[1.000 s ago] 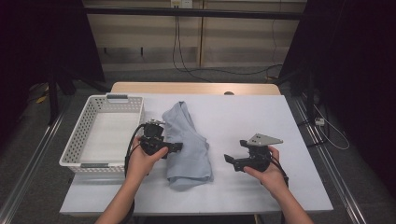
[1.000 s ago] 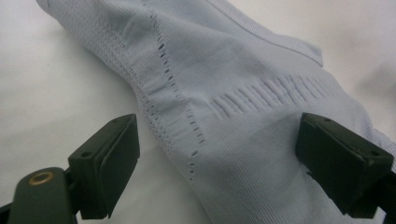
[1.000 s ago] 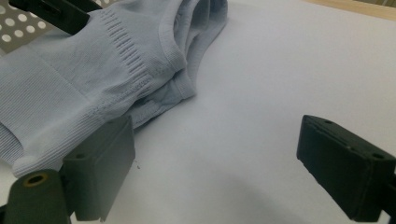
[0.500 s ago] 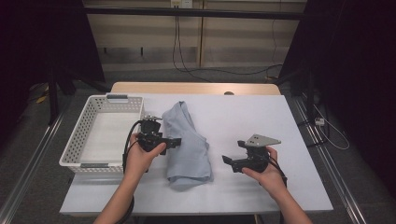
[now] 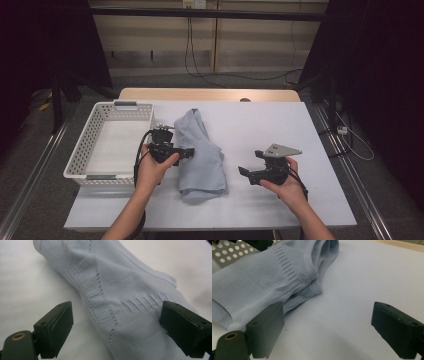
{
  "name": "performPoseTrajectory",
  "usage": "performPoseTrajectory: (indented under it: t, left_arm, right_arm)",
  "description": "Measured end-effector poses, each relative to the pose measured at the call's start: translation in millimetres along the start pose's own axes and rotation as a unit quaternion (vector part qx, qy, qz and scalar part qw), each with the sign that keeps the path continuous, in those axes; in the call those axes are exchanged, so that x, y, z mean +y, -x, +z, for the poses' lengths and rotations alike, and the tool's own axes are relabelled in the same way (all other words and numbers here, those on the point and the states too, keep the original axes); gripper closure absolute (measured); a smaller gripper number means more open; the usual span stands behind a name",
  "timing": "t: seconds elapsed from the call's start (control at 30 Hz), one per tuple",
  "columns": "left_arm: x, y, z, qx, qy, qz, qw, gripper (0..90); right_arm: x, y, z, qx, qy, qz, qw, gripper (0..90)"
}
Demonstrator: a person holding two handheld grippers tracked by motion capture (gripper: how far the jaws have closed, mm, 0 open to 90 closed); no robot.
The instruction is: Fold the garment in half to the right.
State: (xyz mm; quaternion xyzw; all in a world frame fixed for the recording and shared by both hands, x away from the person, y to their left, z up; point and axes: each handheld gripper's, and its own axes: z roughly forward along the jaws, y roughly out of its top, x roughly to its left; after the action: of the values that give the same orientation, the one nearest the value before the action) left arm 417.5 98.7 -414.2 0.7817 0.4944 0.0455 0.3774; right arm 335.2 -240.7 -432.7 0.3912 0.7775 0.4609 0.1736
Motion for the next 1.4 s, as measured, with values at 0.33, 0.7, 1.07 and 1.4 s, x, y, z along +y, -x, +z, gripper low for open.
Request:
performPoseTrajectory:
  t: [0.33,0.7,1.07,1.4]
  left_arm:
    - [-5.9,-0.5,11.8,0.013,-0.016,-0.004,0.9998,11.8]
    - [-12.3,-5.4,23.4,0.016,-0.034,-0.023,0.9990,11.8]
    - [-16.4,-4.4,26.4,0.007,-0.028,-0.037,0.9989,15.1]
    - [-19.9,-2.1,27.1,-0.027,-0.020,-0.072,0.9968,32.5]
  right_arm:
    - [-1.2,0.3,0.1,0.001,0.000,-0.001,1.0000,10.9]
    - [-2.4,0.7,0.5,0.005,-0.003,0.000,1.0000,10.8]
    - [-2.5,-0.9,1.0,0.007,-0.005,-0.004,1.0000,10.8]
    - [-2.5,-1.1,1.1,0.006,-0.005,-0.005,1.0000,10.8]
